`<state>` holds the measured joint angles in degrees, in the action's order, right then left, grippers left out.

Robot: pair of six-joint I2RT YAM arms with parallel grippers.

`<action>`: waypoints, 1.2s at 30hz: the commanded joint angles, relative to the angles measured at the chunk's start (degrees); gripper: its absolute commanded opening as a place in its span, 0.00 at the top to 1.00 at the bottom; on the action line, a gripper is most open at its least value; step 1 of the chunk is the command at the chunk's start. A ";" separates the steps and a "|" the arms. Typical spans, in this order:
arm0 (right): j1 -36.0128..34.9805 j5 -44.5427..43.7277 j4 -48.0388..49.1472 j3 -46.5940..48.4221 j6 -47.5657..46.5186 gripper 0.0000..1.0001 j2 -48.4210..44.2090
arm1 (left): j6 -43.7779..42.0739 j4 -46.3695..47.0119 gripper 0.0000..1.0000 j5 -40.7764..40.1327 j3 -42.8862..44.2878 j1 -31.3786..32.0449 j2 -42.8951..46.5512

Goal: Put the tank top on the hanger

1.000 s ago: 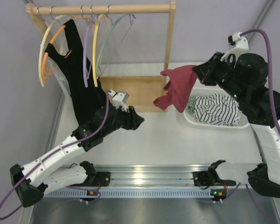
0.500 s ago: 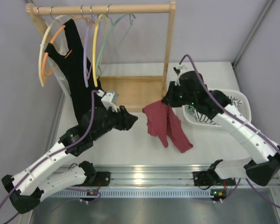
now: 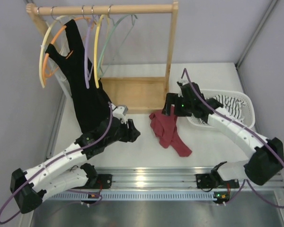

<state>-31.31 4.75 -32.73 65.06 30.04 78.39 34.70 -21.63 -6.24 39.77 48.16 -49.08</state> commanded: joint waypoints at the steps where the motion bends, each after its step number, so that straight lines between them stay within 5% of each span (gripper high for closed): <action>1: -5.77 -8.25 0.92 -4.31 1.24 0.15 -9.20 | 2.21 8.24 0.44 3.33 -3.55 0.09 -2.77; 6: -11.05 -15.03 -1.19 -18.37 7.56 0.42 -19.21 | 2.40 12.39 0.44 8.93 -4.09 0.18 -7.43; 10: -11.32 -17.84 -3.56 -25.94 8.54 0.40 -24.24 | 1.43 13.72 0.44 11.51 -2.86 0.35 -9.72; 17: -11.49 -17.93 -8.57 -30.95 9.68 0.22 -24.16 | 1.95 14.24 0.45 12.13 -2.94 0.44 -10.25; 30: -13.34 -15.04 -0.41 -36.84 14.17 0.38 -16.87 | 2.22 13.28 0.45 12.39 -3.29 0.53 -9.02; 33: -13.78 -15.47 -1.97 -34.92 14.08 0.73 -17.30 | 2.13 12.84 0.45 12.22 -3.56 0.53 -8.14; 36: -14.57 -18.11 -8.80 -26.32 12.59 0.96 -19.84 | 1.95 12.75 0.46 12.48 -3.82 0.53 -7.44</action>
<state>-44.47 -10.96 -38.00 30.44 43.18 61.21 36.36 -10.70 5.39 35.40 48.49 -58.30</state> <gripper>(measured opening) 0.102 0.546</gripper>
